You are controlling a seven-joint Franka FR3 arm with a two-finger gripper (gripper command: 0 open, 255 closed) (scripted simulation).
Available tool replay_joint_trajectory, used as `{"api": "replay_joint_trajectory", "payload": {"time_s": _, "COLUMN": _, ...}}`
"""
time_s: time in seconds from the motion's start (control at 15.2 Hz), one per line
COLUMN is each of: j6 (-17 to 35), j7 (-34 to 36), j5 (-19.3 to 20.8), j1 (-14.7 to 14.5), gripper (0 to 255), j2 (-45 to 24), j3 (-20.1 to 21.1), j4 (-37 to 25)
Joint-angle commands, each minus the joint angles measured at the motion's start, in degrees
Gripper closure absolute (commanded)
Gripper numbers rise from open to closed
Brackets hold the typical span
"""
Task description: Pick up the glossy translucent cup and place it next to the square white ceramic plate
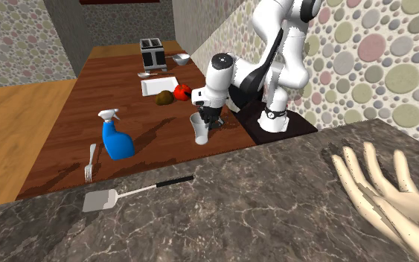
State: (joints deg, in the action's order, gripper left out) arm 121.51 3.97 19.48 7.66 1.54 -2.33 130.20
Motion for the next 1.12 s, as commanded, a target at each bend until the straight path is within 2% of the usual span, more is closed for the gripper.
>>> {"api": "replay_joint_trajectory", "payload": {"time_s": 0.0, "j6": 0.0, "j7": 0.0, "j5": 0.0, "j1": 0.0, "gripper": 255, "j2": 0.0, "j3": 0.0, "j4": 0.0}}
{"api": "replay_joint_trajectory", "payload": {"time_s": 0.26, "j6": 0.0, "j7": 0.0, "j5": 0.0, "j1": 0.0, "gripper": 255, "j2": 0.0, "j3": 0.0, "j4": 0.0}}
{"api": "replay_joint_trajectory", "payload": {"time_s": 1.06, "j6": -8.8, "j7": -2.7, "j5": -1.4, "j1": -0.3, "gripper": 255, "j2": 4.3, "j3": 0.3, "j4": -4.8}}
